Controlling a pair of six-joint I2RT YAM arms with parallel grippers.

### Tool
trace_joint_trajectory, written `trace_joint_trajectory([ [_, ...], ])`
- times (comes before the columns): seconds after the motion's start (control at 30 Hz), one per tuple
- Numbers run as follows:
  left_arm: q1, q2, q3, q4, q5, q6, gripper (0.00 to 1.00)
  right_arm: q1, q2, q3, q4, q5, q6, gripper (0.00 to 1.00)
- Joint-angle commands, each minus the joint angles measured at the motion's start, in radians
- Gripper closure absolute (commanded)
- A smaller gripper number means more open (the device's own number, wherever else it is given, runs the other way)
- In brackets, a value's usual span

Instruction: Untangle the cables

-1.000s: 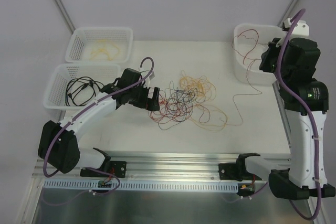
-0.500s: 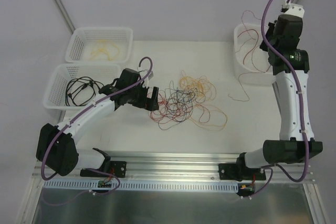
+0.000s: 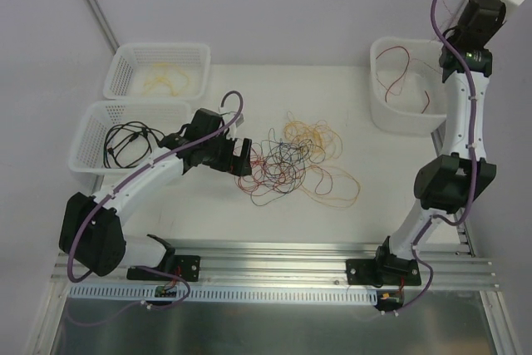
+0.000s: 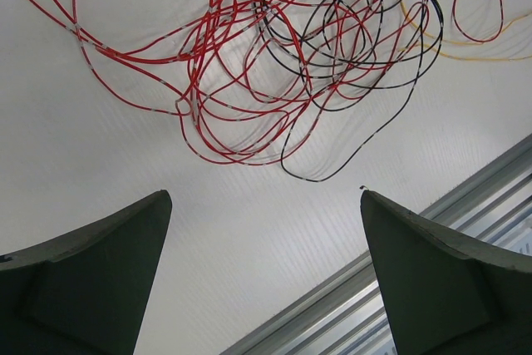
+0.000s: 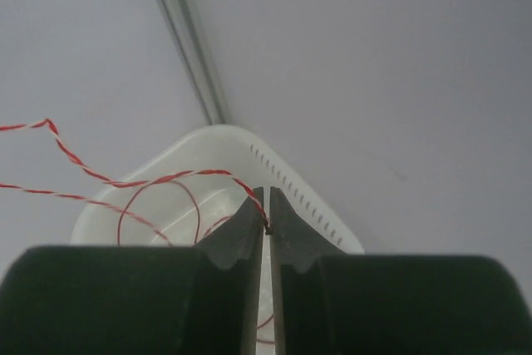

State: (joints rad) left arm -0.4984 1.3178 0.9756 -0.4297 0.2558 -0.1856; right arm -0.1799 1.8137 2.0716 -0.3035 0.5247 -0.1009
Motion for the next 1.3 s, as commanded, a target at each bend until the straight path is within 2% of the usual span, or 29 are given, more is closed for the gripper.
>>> trace_joint_trajectory([
  [0.0, -0.011, 0.023, 0.0, 0.012, 0.033, 0.023, 0.01, -0.021, 0.085, 0.091, 0.176, 0.061, -0.052, 0.9],
  [0.03, -0.009, 0.027, 0.0, 0.012, 0.039, 0.023, 0.01, -0.023, 0.105, 0.096, 0.197, 0.066, -0.068, 0.87],
  [0.23, -0.011, 0.055, 0.005, 0.012, 0.076, 0.012, 0.01, -0.024, 0.252, 0.058, 0.344, 0.123, -0.178, 0.87],
  [0.43, -0.011, 0.075, 0.006, 0.012, 0.092, 0.014, 0.01, -0.036, 0.367, 0.085, 0.278, 0.043, -0.178, 0.86],
  [0.53, -0.011, 0.077, 0.009, 0.012, 0.1, 0.012, 0.01, -0.038, 0.386, 0.059, 0.228, -0.008, -0.151, 0.73],
  [0.63, -0.011, 0.072, 0.008, 0.012, 0.099, 0.011, 0.01, -0.038, 0.343, 0.004, 0.225, -0.034, -0.116, 0.56],
  [0.7, -0.009, 0.064, 0.006, 0.013, 0.1, 0.009, 0.01, -0.036, 0.285, -0.036, 0.224, -0.064, -0.1, 0.49],
  [0.8, -0.009, 0.047, 0.006, 0.011, 0.103, 0.005, 0.01, -0.027, 0.201, -0.036, 0.178, -0.147, -0.06, 0.37],
  [0.9, -0.009, 0.026, 0.006, 0.012, 0.102, 0.002, 0.01, -0.001, 0.133, -0.019, 0.081, -0.267, -0.017, 0.27],
  [0.93, -0.009, 0.02, 0.006, 0.012, 0.1, 0.0, 0.01, 0.006, 0.086, -0.019, 0.022, -0.337, -0.007, 0.21],
  [1.0, -0.011, 0.003, 0.005, 0.012, 0.094, -0.002, 0.01, 0.037, 0.035, -0.074, -0.032, -0.417, 0.055, 0.16],
  [1.07, -0.009, -0.011, 0.003, 0.011, 0.085, -0.006, 0.01, 0.062, -0.057, -0.151, -0.046, -0.561, 0.098, 0.14],
  [1.13, -0.011, -0.015, 0.0, 0.014, 0.077, -0.011, 0.01, 0.114, -0.141, -0.281, -0.052, -0.651, 0.158, 0.13],
  [1.27, -0.011, -0.026, -0.003, 0.014, 0.056, -0.025, 0.01, 0.232, -0.235, -0.444, -0.127, -0.693, 0.184, 0.12],
])
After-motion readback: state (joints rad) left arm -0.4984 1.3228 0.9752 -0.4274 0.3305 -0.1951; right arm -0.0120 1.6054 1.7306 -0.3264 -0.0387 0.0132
